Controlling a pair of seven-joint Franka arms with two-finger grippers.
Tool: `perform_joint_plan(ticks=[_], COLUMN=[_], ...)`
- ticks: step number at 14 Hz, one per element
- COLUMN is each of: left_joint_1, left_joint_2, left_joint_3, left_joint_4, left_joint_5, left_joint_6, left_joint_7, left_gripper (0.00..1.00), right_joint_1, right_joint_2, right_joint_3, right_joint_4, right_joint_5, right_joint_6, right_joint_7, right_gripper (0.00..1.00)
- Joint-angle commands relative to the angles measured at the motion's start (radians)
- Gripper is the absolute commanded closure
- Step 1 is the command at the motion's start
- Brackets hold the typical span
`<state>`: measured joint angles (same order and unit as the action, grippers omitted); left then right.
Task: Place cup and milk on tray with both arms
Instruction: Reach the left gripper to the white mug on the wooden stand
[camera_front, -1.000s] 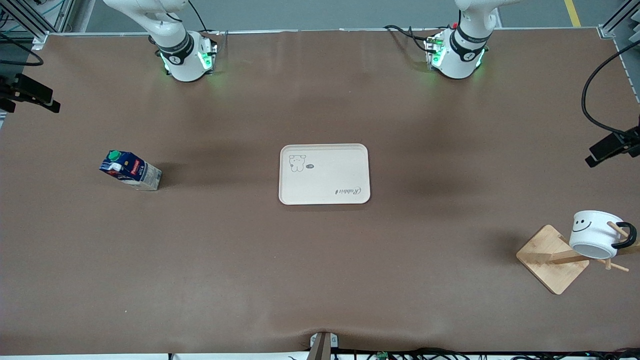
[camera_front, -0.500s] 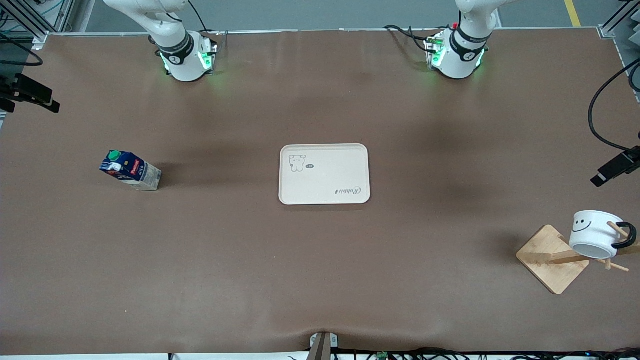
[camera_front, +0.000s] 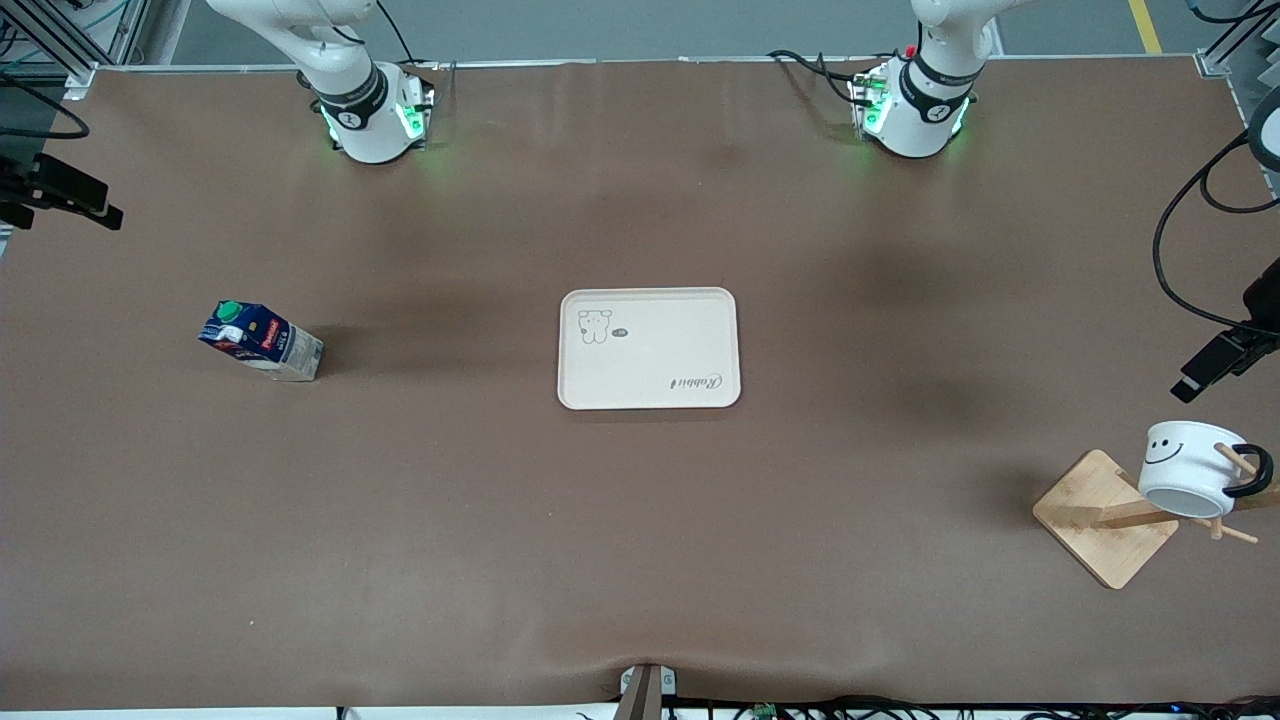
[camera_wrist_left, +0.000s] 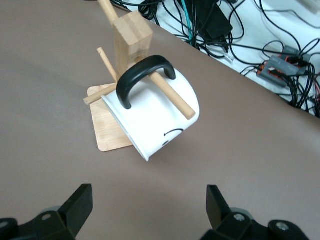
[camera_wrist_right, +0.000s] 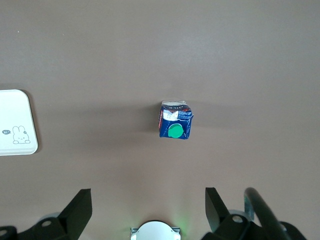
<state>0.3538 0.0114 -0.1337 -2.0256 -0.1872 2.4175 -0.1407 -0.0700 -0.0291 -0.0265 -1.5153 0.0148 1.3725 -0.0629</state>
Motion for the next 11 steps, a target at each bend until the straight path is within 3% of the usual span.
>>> perform_joint_plan(ticks=[1,9,11], left_joint_1=[0.008,0.004,0.002], left_joint_2=[0.005,0.139,0.154], left_joint_3=[-0.004,-0.012,-0.014], left_joint_4=[-0.033,-0.012,0.007], left_joint_5=[-0.031,-0.178,-0.181], left_joint_6=[0.075,0.248,0.252], left_joint_7=[0.033,0.188,0.191], left_gripper=[0.0,0.0,0.07], right_joint_1=[-0.007,-0.011,-0.013], right_joint_2=[0.005,0.005,0.005], right_joint_3=[0.005,0.005,0.005], right_joint_4=[0.01,0.012,0.012], right_joint_5=[0.001,0.001,0.001], right_joint_6=[0.0,0.0,0.0], right_joint_7=[-0.008,-0.008,-0.006], right_gripper=[0.0,0.0,0.0])
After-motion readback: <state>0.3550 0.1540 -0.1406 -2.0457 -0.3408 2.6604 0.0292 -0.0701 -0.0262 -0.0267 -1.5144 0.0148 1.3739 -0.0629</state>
